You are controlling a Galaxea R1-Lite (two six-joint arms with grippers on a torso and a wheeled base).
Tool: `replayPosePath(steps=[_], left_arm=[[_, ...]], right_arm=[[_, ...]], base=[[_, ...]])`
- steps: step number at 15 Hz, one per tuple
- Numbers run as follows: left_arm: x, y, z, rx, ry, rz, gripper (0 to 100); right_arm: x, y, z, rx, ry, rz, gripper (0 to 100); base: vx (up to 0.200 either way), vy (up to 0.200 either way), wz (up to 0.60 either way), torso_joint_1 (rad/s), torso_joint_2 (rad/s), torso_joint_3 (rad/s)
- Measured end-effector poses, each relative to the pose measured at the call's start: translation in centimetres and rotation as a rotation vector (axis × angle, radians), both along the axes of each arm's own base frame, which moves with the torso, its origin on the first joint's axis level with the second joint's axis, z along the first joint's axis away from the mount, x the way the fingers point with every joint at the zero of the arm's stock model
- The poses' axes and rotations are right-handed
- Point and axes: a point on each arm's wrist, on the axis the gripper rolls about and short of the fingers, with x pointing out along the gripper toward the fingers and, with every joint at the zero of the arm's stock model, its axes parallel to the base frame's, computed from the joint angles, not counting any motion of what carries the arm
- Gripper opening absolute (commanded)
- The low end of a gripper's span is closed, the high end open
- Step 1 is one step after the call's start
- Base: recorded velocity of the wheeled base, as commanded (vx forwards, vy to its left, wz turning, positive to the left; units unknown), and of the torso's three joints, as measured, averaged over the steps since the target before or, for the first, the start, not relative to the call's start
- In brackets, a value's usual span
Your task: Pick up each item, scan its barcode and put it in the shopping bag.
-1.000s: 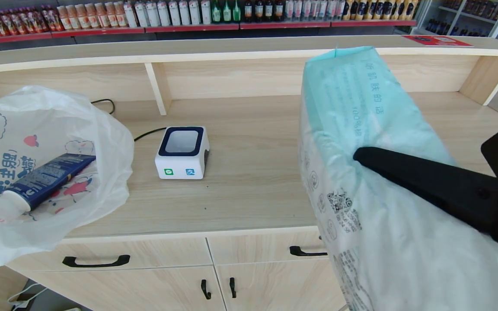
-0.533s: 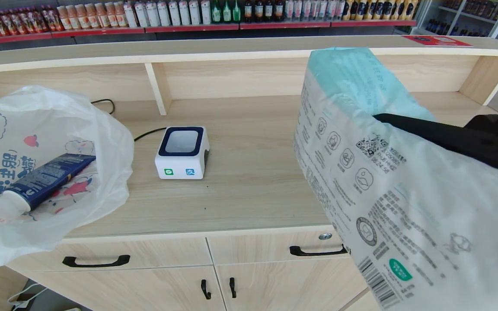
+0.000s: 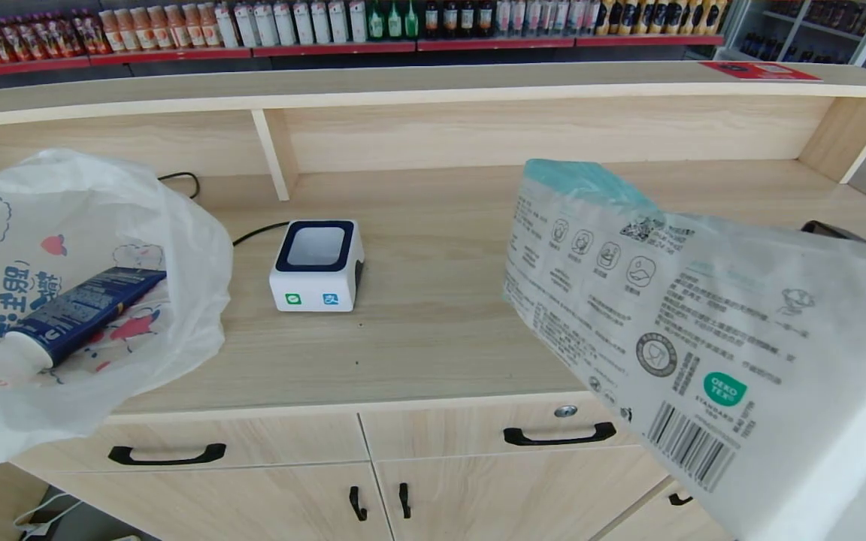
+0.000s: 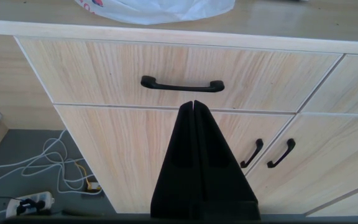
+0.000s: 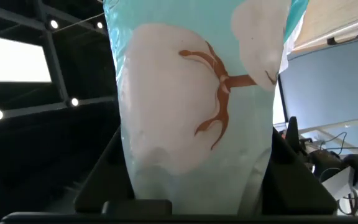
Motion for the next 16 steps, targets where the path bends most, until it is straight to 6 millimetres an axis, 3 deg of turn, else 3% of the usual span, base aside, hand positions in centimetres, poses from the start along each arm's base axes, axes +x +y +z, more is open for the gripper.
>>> replayPosePath(steps=[4,8,12,16], left_arm=[[0.0,0.0,0.0,0.0,0.0,0.0,0],[0.0,0.0,0.0,0.0,0.0,0.0,0],[0.0,0.0,0.0,0.0,0.0,0.0,0],[0.0,0.0,0.0,0.0,0.0,0.0,0]], right_arm=[[0.9,0.7,0.6,0.05,0.072,0.054,0],[0.7,0.9,0.0,0.056,0.151,0.203,0],[0.5,0.9,0.1,0.133,0.161,0.276,0],[-0.3,0.4,-1.1,0.173,0.114,0.319,0]], base=[[0.0,0.0,0.0,0.0,0.0,0.0],[0.0,0.0,0.0,0.0,0.0,0.0],[0.0,0.0,0.0,0.0,0.0,0.0],[0.0,0.0,0.0,0.0,0.0,0.0]])
